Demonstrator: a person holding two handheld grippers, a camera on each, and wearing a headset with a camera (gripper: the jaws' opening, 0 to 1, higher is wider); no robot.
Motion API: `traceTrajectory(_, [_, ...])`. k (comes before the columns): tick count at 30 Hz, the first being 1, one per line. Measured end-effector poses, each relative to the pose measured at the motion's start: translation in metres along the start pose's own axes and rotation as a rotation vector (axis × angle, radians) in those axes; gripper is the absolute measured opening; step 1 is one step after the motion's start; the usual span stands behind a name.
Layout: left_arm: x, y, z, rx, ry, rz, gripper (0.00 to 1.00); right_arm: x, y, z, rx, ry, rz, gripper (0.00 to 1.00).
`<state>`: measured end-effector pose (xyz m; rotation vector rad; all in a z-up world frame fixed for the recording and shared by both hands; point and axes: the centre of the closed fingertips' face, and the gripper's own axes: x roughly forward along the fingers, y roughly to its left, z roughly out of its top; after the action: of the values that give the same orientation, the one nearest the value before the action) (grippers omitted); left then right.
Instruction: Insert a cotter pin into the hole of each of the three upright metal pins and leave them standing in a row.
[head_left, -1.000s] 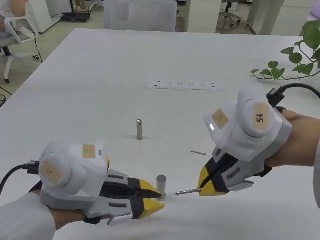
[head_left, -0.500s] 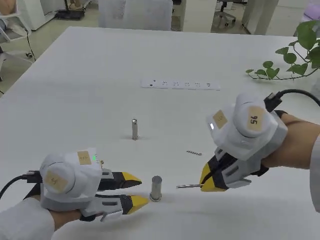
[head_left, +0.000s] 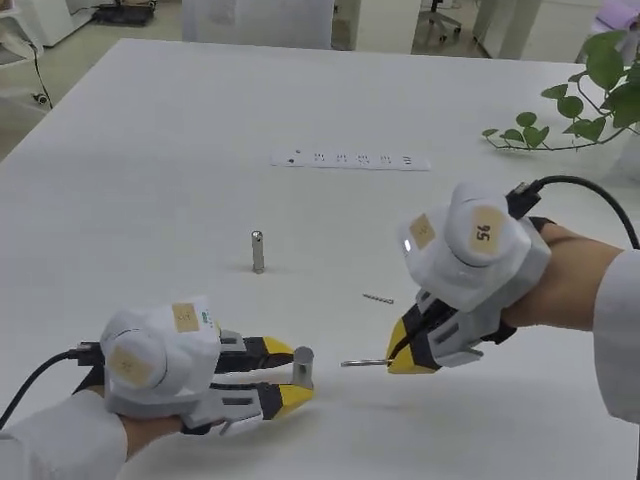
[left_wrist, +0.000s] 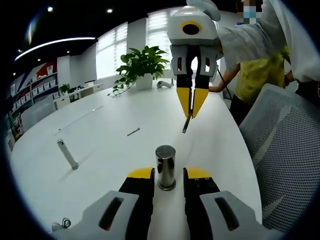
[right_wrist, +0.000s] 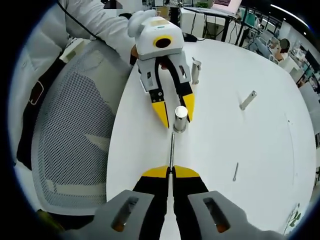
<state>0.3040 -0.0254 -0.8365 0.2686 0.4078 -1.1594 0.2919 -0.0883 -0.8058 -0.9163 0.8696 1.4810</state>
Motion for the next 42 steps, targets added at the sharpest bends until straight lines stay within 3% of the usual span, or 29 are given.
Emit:
traceTrajectory(13, [0.005, 0.005, -0.006, 0.004, -0.004, -0.005, 0.13, 0.016, -0.01, 0.008, 0.002, 0.007, -0.003, 0.03])
traceTrajectory(14, [0.004, 0.006, -0.007, 0.024, -0.004, -0.005, 0.12, 0.016, -0.01, 0.009, 0.002, 0.005, -0.003, 0.03])
traceTrajectory(28, [0.004, 0.0, -0.005, 0.018, -0.012, -0.061, 0.11, 0.017, -0.011, 0.015, -0.011, -0.013, -0.008, 0.03])
traceTrajectory(42, [0.003, 0.0, -0.005, 0.014, -0.014, -0.073, 0.11, 0.016, -0.009, 0.018, -0.041, -0.01, 0.001, 0.03])
